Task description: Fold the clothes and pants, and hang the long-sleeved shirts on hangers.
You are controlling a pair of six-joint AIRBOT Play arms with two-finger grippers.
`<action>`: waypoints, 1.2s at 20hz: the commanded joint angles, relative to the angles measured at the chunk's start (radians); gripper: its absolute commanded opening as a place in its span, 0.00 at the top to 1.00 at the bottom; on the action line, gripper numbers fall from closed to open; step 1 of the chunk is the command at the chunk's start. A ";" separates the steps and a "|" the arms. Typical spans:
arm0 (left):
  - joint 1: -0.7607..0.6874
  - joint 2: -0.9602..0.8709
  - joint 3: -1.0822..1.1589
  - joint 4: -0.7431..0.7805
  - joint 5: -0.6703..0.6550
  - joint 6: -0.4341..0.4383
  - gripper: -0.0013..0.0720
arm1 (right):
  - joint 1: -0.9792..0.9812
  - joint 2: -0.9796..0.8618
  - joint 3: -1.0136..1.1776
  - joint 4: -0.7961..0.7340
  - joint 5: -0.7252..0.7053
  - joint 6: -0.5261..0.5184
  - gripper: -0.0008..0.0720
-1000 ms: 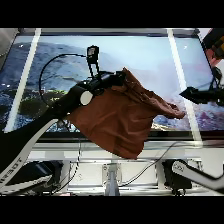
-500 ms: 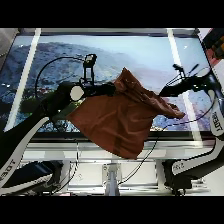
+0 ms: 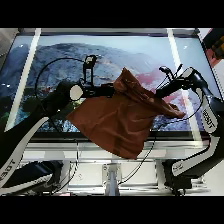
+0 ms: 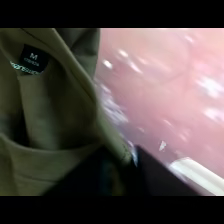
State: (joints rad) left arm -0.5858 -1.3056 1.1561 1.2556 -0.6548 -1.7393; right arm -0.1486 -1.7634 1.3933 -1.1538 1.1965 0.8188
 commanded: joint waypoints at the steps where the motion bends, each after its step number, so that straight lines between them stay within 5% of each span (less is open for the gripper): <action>1: 0.001 0.000 0.000 0.000 -0.002 0.000 0.16 | 0.004 0.000 0.001 -0.002 -0.014 -0.002 0.97; 6: 0.002 0.005 0.000 -0.023 -0.042 0.000 0.16 | 0.004 0.019 0.081 -0.001 -0.020 0.035 0.97; 8: 0.002 0.016 0.000 -0.024 -0.132 0.000 0.27 | 0.003 0.038 0.142 0.006 -0.048 0.069 0.97; 10: 0.001 0.023 -0.003 0.003 -0.208 0.000 0.27 | -0.003 0.061 0.194 0.008 -0.114 0.136 0.97; 15: -0.015 0.076 -0.114 0.002 -0.214 -0.012 0.27 | -0.048 0.101 0.220 0.008 -0.364 0.392 0.97; 24: -0.126 0.128 -0.394 -0.296 -0.090 -0.015 0.27 | -0.213 0.105 0.219 0.003 -0.530 0.875 0.97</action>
State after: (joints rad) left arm -0.6659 -1.1851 0.8165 1.0531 -0.7998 -1.7542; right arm -0.3122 -1.6627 1.6108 -1.1484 0.7395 1.4982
